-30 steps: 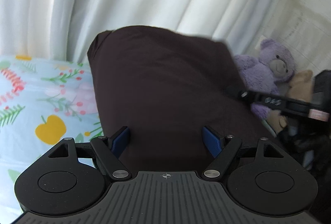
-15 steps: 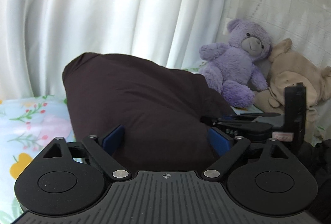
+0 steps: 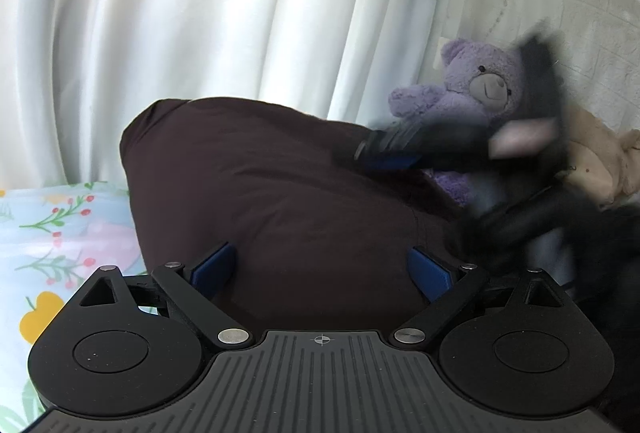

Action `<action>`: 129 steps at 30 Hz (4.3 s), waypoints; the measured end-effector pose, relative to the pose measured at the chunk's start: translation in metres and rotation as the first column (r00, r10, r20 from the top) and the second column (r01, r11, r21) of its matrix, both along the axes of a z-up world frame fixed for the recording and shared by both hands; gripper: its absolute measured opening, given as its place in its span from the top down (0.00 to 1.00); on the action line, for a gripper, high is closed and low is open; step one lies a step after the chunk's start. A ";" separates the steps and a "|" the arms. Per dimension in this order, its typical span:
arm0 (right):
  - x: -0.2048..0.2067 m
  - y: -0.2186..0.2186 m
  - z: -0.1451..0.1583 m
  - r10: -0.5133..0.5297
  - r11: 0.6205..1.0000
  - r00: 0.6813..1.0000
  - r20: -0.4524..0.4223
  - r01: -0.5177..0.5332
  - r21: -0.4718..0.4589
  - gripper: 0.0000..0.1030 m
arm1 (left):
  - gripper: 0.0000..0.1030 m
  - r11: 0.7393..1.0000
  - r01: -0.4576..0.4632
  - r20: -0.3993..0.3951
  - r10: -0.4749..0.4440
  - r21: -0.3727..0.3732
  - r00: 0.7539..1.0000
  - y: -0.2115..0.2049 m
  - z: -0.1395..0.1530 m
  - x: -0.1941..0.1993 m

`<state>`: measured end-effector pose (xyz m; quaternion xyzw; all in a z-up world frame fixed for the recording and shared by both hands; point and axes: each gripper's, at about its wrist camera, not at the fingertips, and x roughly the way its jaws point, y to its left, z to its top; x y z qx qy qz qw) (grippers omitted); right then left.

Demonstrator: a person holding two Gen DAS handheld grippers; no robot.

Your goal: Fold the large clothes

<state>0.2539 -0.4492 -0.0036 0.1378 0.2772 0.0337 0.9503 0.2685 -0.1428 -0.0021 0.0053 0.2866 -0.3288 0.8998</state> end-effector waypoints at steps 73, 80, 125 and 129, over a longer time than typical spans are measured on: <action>-0.032 -0.086 -0.053 0.112 0.914 0.969 -0.218 -0.015 0.405 0.61 | 0.02 0.954 -0.221 -0.392 0.127 -0.204 0.911 0.080 -0.047 0.080; -0.007 0.000 -0.051 0.283 0.896 0.935 -0.214 -0.177 0.408 0.61 | 0.03 0.938 -0.320 -0.320 0.265 -0.133 0.909 0.129 -0.029 0.061; -0.075 0.194 0.054 0.196 0.981 0.980 0.032 -0.196 -0.015 0.58 | 0.05 0.747 -0.649 -0.151 0.664 0.145 0.732 0.268 0.007 -0.052; -0.028 0.216 0.031 0.103 0.995 0.989 0.110 -0.101 -0.027 0.51 | 0.02 0.704 -0.710 -0.083 0.707 -0.003 0.702 0.224 0.019 -0.004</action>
